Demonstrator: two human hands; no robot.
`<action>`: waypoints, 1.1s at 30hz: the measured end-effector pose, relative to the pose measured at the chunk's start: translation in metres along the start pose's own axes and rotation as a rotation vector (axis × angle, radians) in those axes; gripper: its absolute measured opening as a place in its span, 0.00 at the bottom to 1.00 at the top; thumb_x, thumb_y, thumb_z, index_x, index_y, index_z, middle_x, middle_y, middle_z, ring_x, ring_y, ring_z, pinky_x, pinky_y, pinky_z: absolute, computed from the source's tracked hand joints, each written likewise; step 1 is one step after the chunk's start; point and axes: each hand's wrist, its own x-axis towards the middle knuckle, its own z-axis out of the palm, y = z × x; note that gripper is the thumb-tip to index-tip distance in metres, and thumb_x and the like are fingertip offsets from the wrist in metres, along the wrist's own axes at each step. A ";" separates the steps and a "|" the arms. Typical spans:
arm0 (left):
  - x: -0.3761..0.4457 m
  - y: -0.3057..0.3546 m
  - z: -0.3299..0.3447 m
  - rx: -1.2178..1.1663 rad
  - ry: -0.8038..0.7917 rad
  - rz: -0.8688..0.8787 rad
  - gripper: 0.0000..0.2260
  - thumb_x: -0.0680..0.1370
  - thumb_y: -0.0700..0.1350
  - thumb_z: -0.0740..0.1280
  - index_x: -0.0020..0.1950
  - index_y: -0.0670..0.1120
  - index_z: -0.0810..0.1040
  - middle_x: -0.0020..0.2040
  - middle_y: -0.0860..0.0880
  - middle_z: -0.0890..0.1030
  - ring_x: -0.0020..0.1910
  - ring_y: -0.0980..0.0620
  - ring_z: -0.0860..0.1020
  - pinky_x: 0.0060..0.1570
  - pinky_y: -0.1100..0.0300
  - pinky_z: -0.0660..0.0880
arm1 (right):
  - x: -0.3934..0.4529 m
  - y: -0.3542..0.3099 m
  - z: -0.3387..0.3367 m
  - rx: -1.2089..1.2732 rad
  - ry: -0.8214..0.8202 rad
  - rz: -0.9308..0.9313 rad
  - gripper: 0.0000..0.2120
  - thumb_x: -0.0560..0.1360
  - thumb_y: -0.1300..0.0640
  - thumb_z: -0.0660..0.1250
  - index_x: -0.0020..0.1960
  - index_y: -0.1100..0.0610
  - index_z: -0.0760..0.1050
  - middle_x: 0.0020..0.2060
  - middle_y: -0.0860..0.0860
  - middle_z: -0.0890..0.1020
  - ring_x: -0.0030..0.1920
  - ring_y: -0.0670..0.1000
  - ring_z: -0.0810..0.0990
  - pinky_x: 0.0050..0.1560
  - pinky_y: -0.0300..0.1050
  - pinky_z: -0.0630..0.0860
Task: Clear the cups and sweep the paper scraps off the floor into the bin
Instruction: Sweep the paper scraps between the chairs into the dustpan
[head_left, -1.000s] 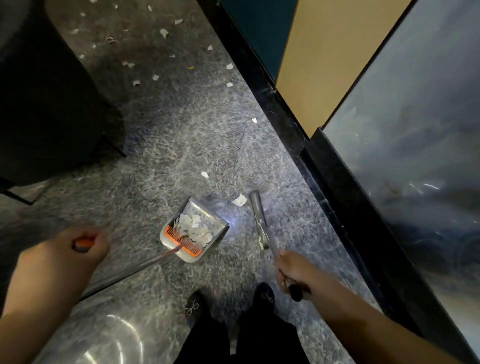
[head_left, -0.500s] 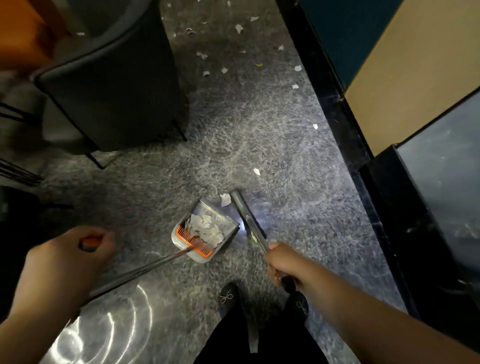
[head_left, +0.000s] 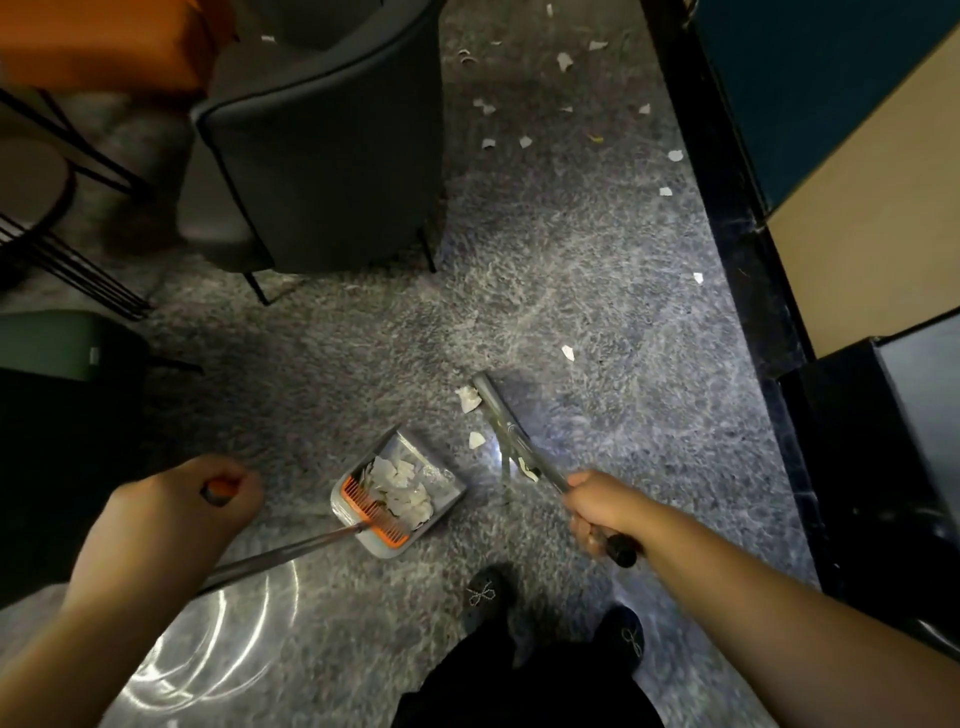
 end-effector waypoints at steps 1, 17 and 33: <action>0.002 -0.003 0.000 -0.010 -0.012 -0.006 0.13 0.72 0.51 0.74 0.43 0.70 0.74 0.30 0.56 0.79 0.33 0.49 0.78 0.37 0.53 0.77 | 0.000 -0.005 0.003 -0.024 -0.003 -0.008 0.06 0.79 0.66 0.56 0.49 0.59 0.70 0.27 0.57 0.74 0.23 0.52 0.71 0.22 0.41 0.69; 0.038 0.014 0.013 -0.044 -0.131 0.001 0.05 0.74 0.49 0.69 0.38 0.53 0.80 0.34 0.47 0.79 0.36 0.45 0.77 0.39 0.56 0.73 | -0.035 -0.013 0.006 0.098 0.056 0.012 0.08 0.81 0.63 0.57 0.55 0.51 0.68 0.28 0.54 0.72 0.25 0.49 0.70 0.22 0.38 0.66; 0.022 -0.025 0.004 -0.060 -0.053 -0.063 0.07 0.74 0.49 0.70 0.36 0.57 0.78 0.31 0.51 0.78 0.33 0.49 0.76 0.35 0.57 0.71 | -0.023 -0.039 0.072 0.458 -0.050 0.048 0.07 0.81 0.63 0.55 0.52 0.54 0.69 0.25 0.53 0.70 0.19 0.46 0.67 0.19 0.34 0.65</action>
